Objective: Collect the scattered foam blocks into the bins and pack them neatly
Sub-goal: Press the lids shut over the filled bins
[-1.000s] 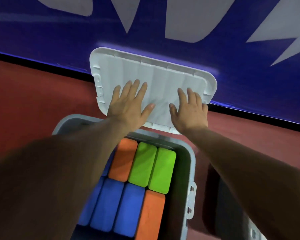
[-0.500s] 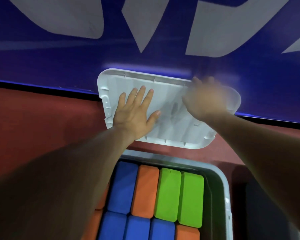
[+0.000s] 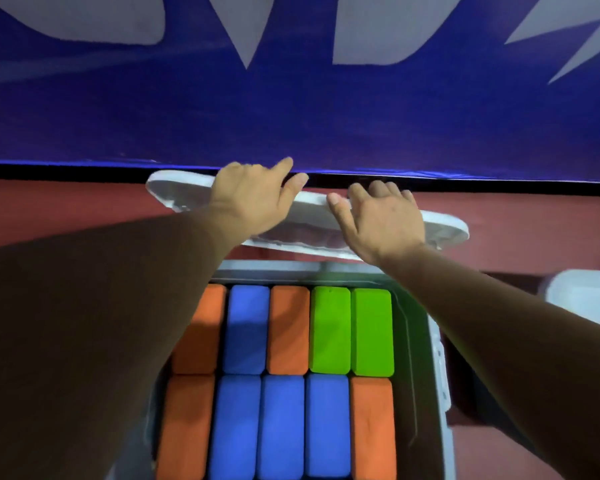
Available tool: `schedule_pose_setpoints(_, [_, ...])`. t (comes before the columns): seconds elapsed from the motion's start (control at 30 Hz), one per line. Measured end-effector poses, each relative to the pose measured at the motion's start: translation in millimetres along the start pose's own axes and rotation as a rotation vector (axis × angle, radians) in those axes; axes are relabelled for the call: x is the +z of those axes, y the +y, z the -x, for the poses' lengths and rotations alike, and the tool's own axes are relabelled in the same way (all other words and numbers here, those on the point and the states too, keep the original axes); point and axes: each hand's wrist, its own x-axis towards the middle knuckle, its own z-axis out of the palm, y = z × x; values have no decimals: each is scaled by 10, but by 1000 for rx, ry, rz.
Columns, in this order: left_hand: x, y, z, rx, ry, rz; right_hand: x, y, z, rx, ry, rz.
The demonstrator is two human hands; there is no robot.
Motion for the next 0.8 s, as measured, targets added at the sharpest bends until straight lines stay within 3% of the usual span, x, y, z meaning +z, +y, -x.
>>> schedule_pose_setpoints(0.23, [-31,107,1053,18,-61,58,-7,-263,858,-34,-6,3])
schedule_pose_setpoints(0.53, [-47,352,2401,98,63,10,-122,-501,2149,-98,55,-34])
schedule_pose_setpoints(0.8, [519,757,3647,237,118,-91,513,-586,3351,-174,200,-115])
